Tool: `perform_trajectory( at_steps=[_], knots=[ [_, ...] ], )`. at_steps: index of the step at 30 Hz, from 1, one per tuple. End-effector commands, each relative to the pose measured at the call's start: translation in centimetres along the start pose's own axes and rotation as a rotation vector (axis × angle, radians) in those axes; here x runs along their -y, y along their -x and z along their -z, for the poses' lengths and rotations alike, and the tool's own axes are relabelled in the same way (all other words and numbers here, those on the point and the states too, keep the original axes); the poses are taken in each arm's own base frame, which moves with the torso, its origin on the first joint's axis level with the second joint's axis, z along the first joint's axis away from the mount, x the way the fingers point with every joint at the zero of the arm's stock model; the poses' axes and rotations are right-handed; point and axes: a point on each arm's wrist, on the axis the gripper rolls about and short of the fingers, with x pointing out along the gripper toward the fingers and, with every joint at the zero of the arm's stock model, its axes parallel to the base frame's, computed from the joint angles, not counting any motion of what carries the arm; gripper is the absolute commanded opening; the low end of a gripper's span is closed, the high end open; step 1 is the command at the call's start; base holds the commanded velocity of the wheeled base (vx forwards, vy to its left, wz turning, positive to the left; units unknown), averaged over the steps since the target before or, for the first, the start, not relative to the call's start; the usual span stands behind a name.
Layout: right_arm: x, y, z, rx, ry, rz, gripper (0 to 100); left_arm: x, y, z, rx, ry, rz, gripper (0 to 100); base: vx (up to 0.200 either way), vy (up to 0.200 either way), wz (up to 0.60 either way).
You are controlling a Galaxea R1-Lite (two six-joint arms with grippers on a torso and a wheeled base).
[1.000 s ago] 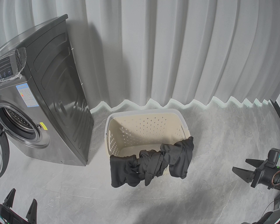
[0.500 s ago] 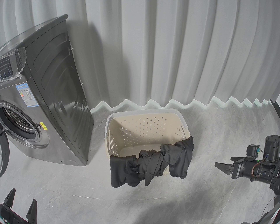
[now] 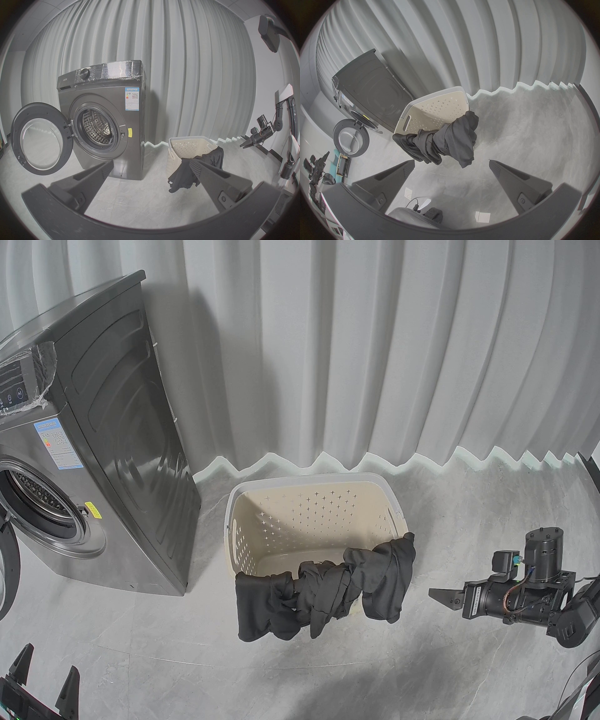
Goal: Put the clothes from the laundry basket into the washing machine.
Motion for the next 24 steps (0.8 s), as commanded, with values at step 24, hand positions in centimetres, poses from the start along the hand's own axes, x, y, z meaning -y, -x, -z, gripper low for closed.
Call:
perform_trajectory(
  at_steps=[24],
  knots=[
    [-0.6, -9.7, 1.7, -0.046, 0.038, -0.008, 100, 0.0, 0.0, 0.4, 0.002, 0.000, 0.000, 100, 0.000, 0.000, 0.00]
  ],
)
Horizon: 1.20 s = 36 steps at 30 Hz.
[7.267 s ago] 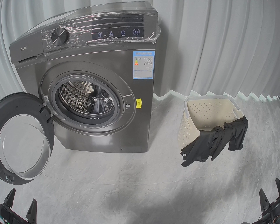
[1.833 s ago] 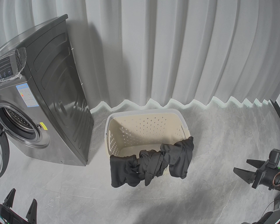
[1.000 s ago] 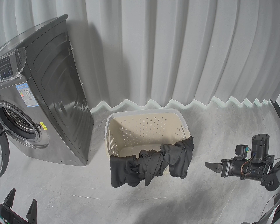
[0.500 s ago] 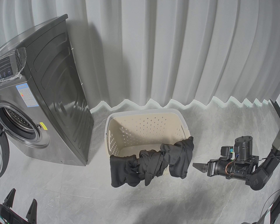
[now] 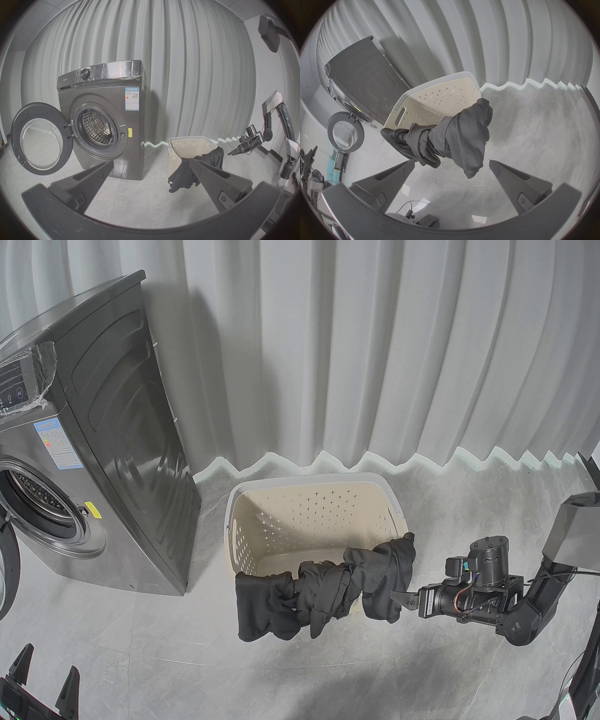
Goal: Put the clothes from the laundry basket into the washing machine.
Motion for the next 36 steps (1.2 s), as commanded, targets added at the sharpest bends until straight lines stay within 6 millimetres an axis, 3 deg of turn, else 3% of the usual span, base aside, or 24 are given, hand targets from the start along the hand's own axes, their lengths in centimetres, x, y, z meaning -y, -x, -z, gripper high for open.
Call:
perform_trajectory(
  at_steps=[1, 10, 22, 36],
  knots=[
    [0.1, -1.4, 0.2, -0.007, 0.003, 0.013, 100, 0.0, 0.0, 0.4, 0.002, 0.000, 0.000, 100, 0.000, 0.000, 0.00],
    [-0.2, -2.5, 0.0, 0.002, 0.014, 0.013, 100, 0.0, 0.0, 0.4, 0.002, 0.000, 0.000, 100, 0.000, 0.000, 0.00],
    [0.5, -6.3, 0.4, 0.003, 0.017, 0.043, 100, 0.0, 0.0, 0.4, 0.002, 0.000, 0.000, 100, 0.000, 0.000, 0.00],
    [0.6, -8.4, 0.0, 0.031, 0.017, 0.042, 100, 0.0, 0.0, 0.4, 0.002, 0.000, 0.000, 100, 0.000, 0.000, 0.00]
  ],
)
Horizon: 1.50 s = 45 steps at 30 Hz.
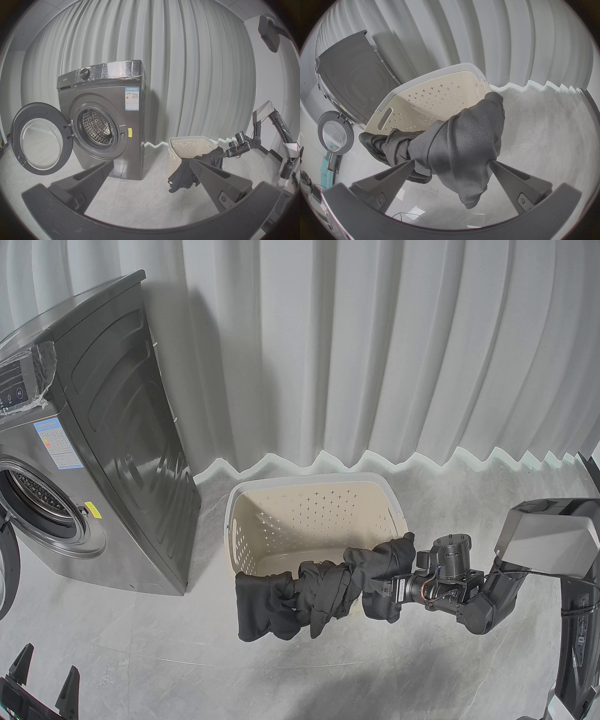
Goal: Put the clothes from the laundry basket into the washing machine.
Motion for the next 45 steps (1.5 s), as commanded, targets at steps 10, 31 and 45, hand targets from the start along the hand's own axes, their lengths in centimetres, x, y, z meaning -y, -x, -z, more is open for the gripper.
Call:
perform_trajectory(
  at_steps=[10, 31, 45],
  knots=[
    [0.1, -1.1, 0.5, 0.048, 0.007, -0.014, 0, 0.0, 0.0, 0.4, 0.002, 0.002, 0.000, 100, 0.000, 0.000, 0.00],
    [-3.3, 10.1, -4.8, 0.328, 0.038, -0.132, 0, 0.0, 0.0, 0.4, 0.002, 0.000, 0.000, 100, 0.000, 0.000, 0.00],
    [-8.6, 21.1, -9.3, 0.678, 0.111, -0.287, 0, 0.0, 0.0, 0.4, 0.002, 0.000, 0.000, 100, 0.000, 0.000, 0.00]
  ],
)
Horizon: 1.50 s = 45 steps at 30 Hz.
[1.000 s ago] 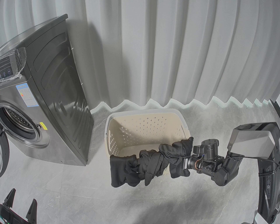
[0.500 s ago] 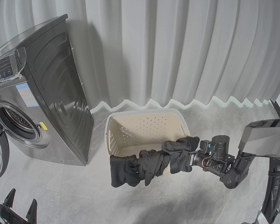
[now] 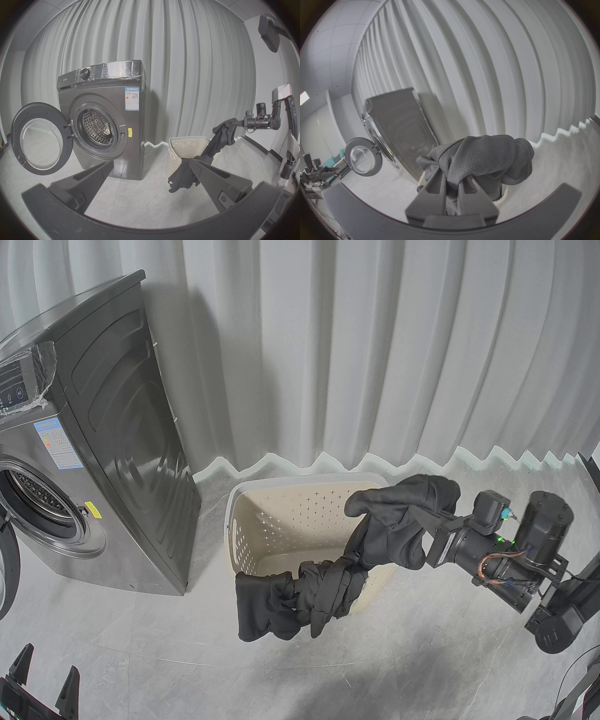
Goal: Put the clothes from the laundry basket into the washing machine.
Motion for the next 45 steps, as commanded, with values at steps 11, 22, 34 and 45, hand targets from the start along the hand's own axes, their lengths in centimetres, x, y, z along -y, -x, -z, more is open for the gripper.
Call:
perform_trajectory(
  at_steps=[11, 22, 34, 45],
  knots=[
    [-2.5, 4.3, -6.0, 0.240, 0.094, -0.077, 0, 0.0, 0.0, 0.4, 0.000, 0.002, 0.000, 100, 0.000, 0.000, 0.00],
    [-2.4, 4.4, -6.5, 0.269, 0.097, 0.051, 0, 0.0, 0.0, 0.4, 0.002, 0.002, 0.000, 100, -0.109, 0.000, 0.00],
    [-2.3, 4.5, -6.1, 0.259, 0.081, 0.100, 0, 0.0, 0.0, 0.4, 0.002, 0.000, 0.000, 100, -0.050, 0.050, 0.00],
    [-2.7, 4.6, -5.6, 0.240, 0.066, 0.072, 0, 0.0, 0.0, 0.4, 0.002, 0.002, 0.000, 100, 0.000, 0.200, 0.00]
  ],
)
